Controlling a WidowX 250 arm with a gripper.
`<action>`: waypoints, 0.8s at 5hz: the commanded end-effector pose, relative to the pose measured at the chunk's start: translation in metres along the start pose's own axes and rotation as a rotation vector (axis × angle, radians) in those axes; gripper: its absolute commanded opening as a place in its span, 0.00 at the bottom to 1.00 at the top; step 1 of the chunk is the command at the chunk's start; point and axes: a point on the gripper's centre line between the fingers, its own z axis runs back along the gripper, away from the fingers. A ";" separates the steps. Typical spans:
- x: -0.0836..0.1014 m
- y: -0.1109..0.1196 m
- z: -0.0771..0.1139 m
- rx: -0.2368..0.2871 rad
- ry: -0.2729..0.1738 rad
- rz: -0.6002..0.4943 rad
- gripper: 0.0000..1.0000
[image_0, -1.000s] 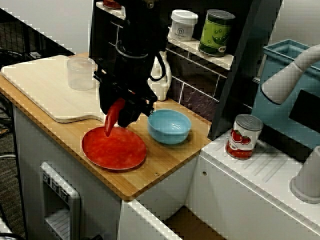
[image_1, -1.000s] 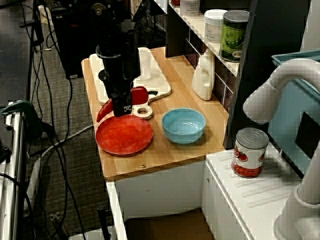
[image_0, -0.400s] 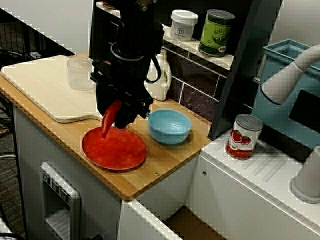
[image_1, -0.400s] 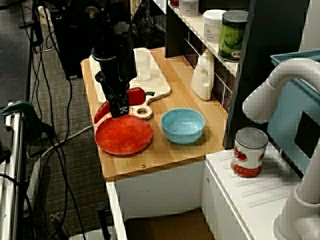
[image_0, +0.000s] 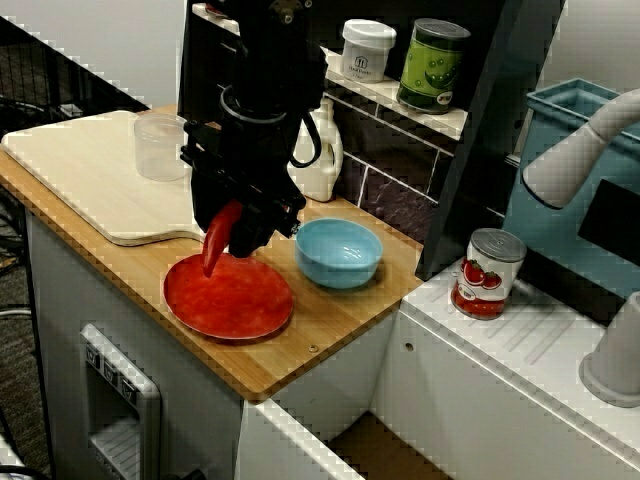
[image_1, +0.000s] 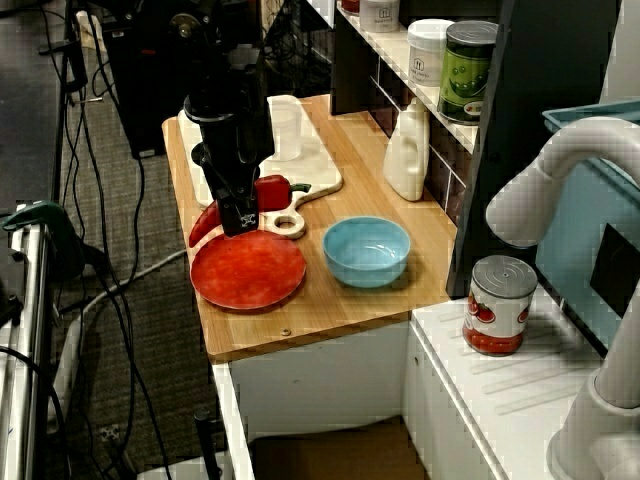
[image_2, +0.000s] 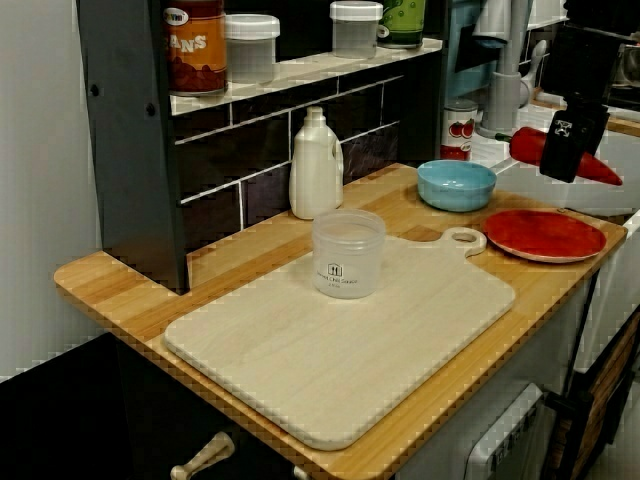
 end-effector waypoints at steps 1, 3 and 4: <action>0.004 0.015 0.010 -0.013 -0.027 0.015 0.00; 0.005 0.014 0.007 -0.020 -0.016 0.012 0.00; 0.007 0.014 0.004 -0.018 -0.009 0.015 0.00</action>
